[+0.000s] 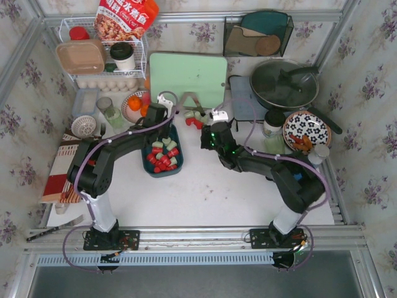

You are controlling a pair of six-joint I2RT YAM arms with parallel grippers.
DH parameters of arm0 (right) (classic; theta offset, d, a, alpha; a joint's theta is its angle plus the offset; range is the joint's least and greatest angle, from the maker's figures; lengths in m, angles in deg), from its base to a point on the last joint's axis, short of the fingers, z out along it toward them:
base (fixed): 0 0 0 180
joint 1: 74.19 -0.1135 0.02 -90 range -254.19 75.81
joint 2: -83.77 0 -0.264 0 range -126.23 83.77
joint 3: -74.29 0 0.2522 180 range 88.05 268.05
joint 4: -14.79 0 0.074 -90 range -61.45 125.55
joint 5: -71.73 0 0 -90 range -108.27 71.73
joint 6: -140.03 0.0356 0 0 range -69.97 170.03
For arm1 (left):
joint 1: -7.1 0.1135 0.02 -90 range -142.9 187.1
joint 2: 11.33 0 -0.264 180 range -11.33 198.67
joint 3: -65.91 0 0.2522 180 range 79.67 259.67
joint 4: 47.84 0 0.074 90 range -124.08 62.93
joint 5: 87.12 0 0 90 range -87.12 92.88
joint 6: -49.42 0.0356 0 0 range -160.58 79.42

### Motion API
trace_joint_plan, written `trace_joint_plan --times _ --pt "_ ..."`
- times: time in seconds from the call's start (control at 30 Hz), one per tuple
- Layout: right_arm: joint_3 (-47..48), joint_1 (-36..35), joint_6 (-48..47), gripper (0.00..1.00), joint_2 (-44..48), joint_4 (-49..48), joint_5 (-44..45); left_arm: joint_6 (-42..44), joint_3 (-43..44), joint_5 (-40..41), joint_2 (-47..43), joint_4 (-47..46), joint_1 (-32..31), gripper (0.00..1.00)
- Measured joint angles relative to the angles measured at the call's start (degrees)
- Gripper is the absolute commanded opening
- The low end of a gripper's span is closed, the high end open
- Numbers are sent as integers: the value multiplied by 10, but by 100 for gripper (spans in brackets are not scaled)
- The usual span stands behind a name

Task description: Mix the coffee capsules in the storage basket

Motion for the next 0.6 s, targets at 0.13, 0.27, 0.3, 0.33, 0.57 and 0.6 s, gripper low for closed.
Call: trace_joint_plan --times 0.13,0.27,0.3,0.33,0.57,0.6 --pt "72 3 -30 60 -87 -46 35 -18 -2 8 2 11 5 39" --pt "159 11 -76 56 -175 -51 52 -44 -4 9 -12 21 8 50" --pt "176 13 -91 56 -191 -51 51 -50 -6 7 -17 24 9 54" --pt "192 16 -105 55 -203 -50 51 -60 -8 3 -25 28 10 59" --pt "299 41 -199 52 -274 -1 16 -123 -7 -25 -58 59 37 67" --pt "311 44 -205 51 -282 9 8 -129 -7 -30 -59 61 41 67"
